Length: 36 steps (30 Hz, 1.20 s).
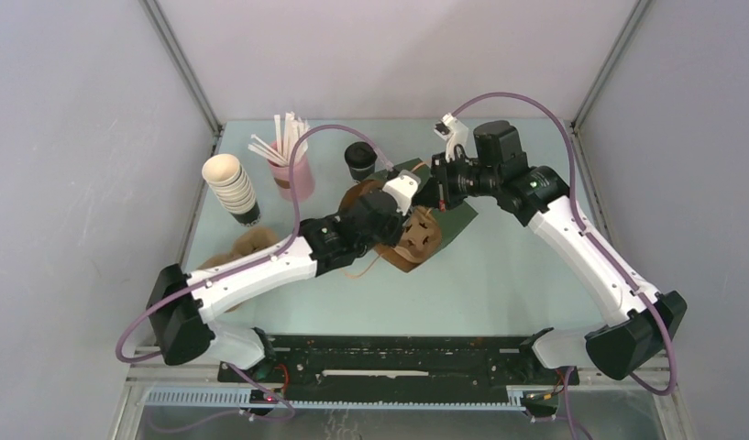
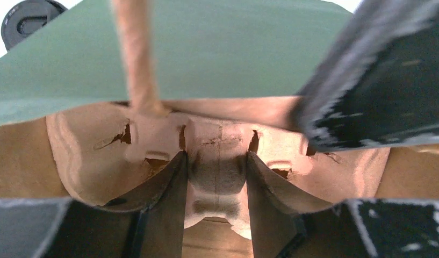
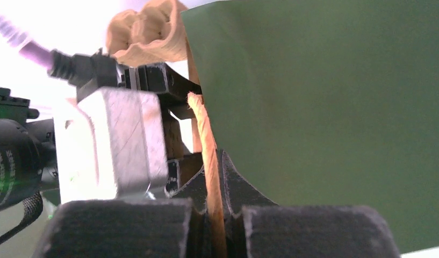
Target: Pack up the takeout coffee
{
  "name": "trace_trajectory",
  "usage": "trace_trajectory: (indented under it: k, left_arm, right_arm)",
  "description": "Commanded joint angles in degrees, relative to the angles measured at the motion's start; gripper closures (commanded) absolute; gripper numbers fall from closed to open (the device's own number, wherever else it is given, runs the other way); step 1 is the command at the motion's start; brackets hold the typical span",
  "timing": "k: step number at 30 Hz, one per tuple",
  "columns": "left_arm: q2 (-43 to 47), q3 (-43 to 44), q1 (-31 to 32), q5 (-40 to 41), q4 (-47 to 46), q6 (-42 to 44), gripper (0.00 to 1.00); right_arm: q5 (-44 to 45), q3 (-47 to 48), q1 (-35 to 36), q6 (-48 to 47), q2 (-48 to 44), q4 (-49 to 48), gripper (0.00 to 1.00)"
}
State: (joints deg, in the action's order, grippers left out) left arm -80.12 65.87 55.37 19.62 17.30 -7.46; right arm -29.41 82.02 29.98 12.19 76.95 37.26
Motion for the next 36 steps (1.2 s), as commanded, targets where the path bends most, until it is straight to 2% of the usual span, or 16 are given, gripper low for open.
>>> trace_trajectory:
  k: [1,5,15,17,22,26,30,36]
  left_arm:
    - [5.5,1.2,3.9,5.6,-1.8,2.1,0.8]
    - [8.6,-0.1,5.5,0.9,-1.8,2.2,0.78]
    - [10.9,3.9,9.7,4.7,13.8,-7.7,0.78]
    - [11.0,2.9,9.8,5.7,13.7,-7.8,0.78]
    - [11.0,-3.1,9.8,8.2,2.1,-3.1,0.77]
    - [8.2,-4.3,9.5,7.4,-2.0,-1.0,0.76]
    - [2.9,1.4,9.2,5.5,3.5,-1.2,0.75]
    - [-0.9,3.1,8.6,5.1,5.4,-3.0,0.73]
  right_arm:
    - [-7.7,3.3,-0.3,3.8,-1.6,2.3,1.0]
    - [-14.1,2.3,-0.4,3.4,-2.1,3.5,1.0]
    - [-19.3,-0.9,-1.3,15.1,-3.7,2.3,1.0]
    - [-19.1,-2.2,-1.9,17.0,-4.2,0.5,1.0]
    - [-19.5,-5.0,-4.0,18.2,-3.6,-2.3,1.0]
    - [-20.8,-6.6,-5.5,17.9,-2.9,-4.3,1.0]
    - [-19.3,-6.6,-5.4,15.2,-3.0,-3.3,1.0]
    - [-17.2,-6.6,-5.1,12.0,-3.6,-0.5,1.0]
